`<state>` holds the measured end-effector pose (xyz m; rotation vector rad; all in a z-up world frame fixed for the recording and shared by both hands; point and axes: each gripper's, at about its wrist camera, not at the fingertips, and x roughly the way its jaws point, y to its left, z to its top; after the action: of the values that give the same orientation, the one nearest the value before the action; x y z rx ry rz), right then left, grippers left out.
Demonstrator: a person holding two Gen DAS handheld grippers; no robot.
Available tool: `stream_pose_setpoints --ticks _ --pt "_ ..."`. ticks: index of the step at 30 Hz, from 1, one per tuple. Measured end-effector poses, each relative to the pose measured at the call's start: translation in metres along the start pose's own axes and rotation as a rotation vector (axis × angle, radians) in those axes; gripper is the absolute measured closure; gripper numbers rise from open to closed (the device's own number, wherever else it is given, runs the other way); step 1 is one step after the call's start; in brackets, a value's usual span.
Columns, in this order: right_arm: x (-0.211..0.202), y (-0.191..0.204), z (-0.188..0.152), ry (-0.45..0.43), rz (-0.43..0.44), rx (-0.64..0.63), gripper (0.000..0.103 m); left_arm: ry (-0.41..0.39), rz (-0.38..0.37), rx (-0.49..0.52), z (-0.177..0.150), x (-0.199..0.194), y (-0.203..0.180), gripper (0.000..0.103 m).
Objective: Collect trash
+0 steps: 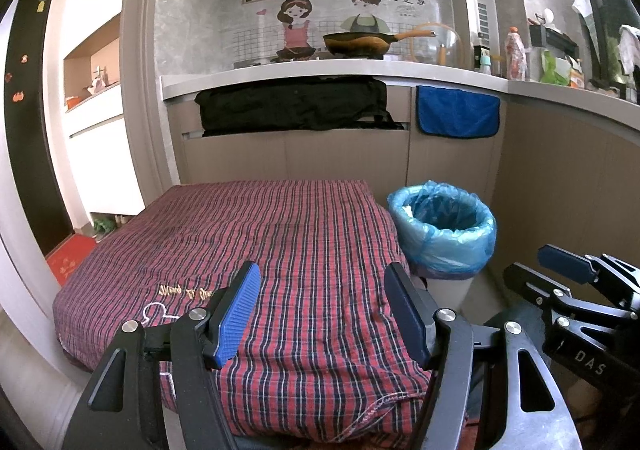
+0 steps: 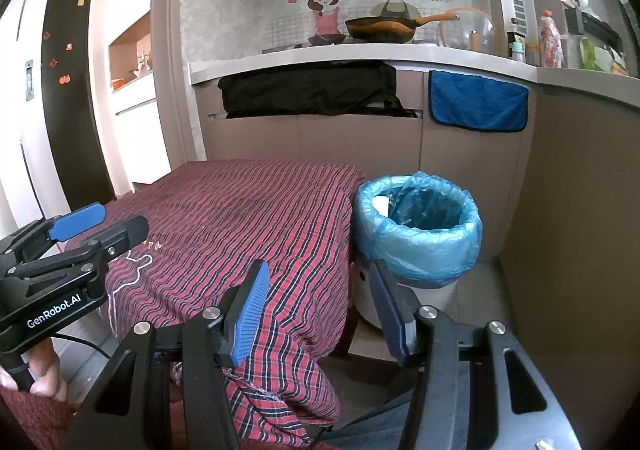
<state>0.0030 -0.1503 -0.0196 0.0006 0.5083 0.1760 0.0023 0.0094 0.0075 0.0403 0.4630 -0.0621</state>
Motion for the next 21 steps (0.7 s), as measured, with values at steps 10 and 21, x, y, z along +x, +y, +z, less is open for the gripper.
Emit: stream_pose_setpoints --ticks 10,21 --pt "-0.0006 -0.0002 0.0004 -0.001 -0.001 0.001 0.054 0.000 -0.001 0.001 0.0003 0.0001 0.0017 0.038" --pt "-0.0015 -0.0003 0.0006 -0.001 -0.003 0.004 0.054 -0.001 -0.002 0.000 0.0007 0.0000 0.0031 0.038"
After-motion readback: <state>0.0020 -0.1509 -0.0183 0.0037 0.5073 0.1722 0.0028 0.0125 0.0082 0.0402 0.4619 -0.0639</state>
